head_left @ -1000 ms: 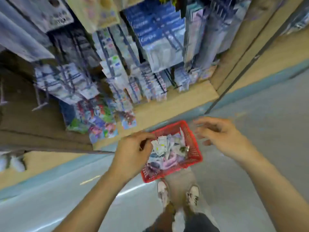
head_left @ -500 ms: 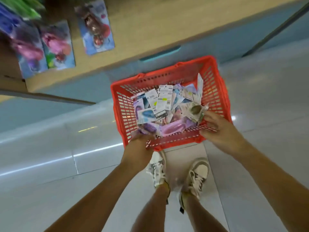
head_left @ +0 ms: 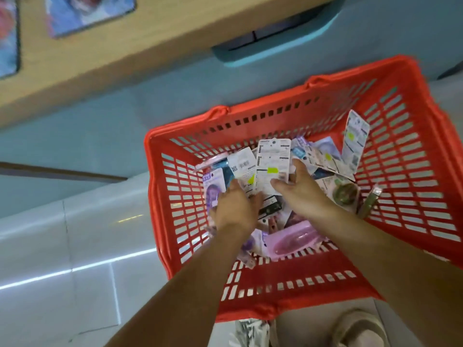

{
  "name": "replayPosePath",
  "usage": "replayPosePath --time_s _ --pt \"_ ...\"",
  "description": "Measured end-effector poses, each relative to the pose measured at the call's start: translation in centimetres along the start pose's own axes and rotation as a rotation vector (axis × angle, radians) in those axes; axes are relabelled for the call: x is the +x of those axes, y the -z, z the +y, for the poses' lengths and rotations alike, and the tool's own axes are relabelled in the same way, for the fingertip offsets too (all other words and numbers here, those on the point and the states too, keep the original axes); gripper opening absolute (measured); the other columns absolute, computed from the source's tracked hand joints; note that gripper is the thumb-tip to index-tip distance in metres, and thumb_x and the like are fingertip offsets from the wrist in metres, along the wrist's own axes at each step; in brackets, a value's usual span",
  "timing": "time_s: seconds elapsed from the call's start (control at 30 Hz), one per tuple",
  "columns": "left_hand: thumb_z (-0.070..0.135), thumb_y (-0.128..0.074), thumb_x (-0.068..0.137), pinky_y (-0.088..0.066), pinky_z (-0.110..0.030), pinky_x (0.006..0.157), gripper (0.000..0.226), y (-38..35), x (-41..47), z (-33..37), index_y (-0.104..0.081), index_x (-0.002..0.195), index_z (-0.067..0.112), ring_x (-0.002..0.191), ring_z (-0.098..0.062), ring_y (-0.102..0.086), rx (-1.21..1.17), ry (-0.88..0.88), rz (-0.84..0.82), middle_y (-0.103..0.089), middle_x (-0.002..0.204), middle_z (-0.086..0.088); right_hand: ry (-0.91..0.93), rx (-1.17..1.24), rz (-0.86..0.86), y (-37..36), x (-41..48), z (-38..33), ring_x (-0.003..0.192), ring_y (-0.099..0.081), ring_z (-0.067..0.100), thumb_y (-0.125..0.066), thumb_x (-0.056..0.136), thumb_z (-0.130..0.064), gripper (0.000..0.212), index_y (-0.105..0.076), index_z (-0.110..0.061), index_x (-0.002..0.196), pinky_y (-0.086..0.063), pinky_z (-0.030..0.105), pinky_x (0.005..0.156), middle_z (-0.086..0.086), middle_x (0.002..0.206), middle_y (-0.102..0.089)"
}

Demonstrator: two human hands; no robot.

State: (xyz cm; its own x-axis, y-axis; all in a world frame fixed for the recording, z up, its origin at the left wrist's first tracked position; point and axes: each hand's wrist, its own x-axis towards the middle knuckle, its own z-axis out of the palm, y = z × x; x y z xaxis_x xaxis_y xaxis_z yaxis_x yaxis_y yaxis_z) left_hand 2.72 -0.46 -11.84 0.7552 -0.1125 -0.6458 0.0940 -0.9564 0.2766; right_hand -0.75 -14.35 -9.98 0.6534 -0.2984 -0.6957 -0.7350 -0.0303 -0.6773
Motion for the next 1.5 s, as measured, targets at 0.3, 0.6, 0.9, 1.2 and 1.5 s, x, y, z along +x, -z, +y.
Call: replayPosePath --time_s 0.3,0.6,0.9,1.2,1.5 --pt "0.046 -0.069 0.081 -0.051 -0.039 0.092 0.048 -1.4 -1.7 -2.8 -0.057 0.127 0.035 0.11 -0.022 -0.061 -0.09 -0.138 -0.234 -0.067 0.119 0.004 -0.083 -0.083 0.047 -0.8 -0.5 2.8 0.093 -0.06 0.017 -0.066 0.085 0.002 0.027 -0.06 -0.009 0.109 -0.043 0.026 0.08 0.002 0.101 -0.064" --pt "0.023 -0.077 0.08 -0.056 -0.033 0.079 0.036 0.0 -4.0 -1.8 -0.05 0.101 0.031 0.093 -0.017 -0.065 -0.403 -0.043 -0.265 -0.063 0.104 0.004 -0.182 0.14 0.048 1.6 -2.9 4.5 0.092 -0.072 0.025 -0.069 0.087 -0.009 0.025 -0.07 -0.018 0.111 -0.056 0.049 0.089 0.004 0.103 -0.075" --pt "0.001 -0.082 0.073 -0.057 -0.036 0.085 0.085 3.3 -3.5 -4.0 -0.039 0.145 0.017 0.086 -0.013 -0.072 -0.768 0.184 -0.112 -0.073 0.1 0.0 0.105 -0.589 0.274 5.6 -4.5 4.4 0.072 -0.062 0.026 -0.066 0.089 -0.012 0.015 -0.072 -0.015 0.102 -0.045 0.028 0.065 0.012 0.087 -0.072" --pt "0.001 -0.069 0.086 -0.052 -0.014 0.052 0.023 6.9 -8.5 -3.2 -0.069 0.087 0.024 0.07 -0.002 -0.072 -0.874 0.116 0.007 -0.075 0.08 0.015 0.248 -0.495 0.223 7.3 -7.4 2.2 0.068 -0.065 0.009 -0.073 0.083 -0.012 0.013 -0.073 -0.025 0.081 -0.052 0.022 0.063 -0.004 0.088 -0.074" --pt "0.003 -0.079 0.066 -0.024 -0.002 0.038 0.048 9.6 -11.7 1.4 -0.062 0.109 0.013 0.04 0.002 -0.041 -0.05 -0.447 0.329 -0.063 0.067 0.004 0.072 -0.101 0.165 7.1 -10.8 -2.0 0.062 -0.067 -0.003 -0.053 0.099 -0.02 0.014 -0.058 -0.017 0.087 -0.047 0.012 0.048 -0.005 0.081 -0.068"
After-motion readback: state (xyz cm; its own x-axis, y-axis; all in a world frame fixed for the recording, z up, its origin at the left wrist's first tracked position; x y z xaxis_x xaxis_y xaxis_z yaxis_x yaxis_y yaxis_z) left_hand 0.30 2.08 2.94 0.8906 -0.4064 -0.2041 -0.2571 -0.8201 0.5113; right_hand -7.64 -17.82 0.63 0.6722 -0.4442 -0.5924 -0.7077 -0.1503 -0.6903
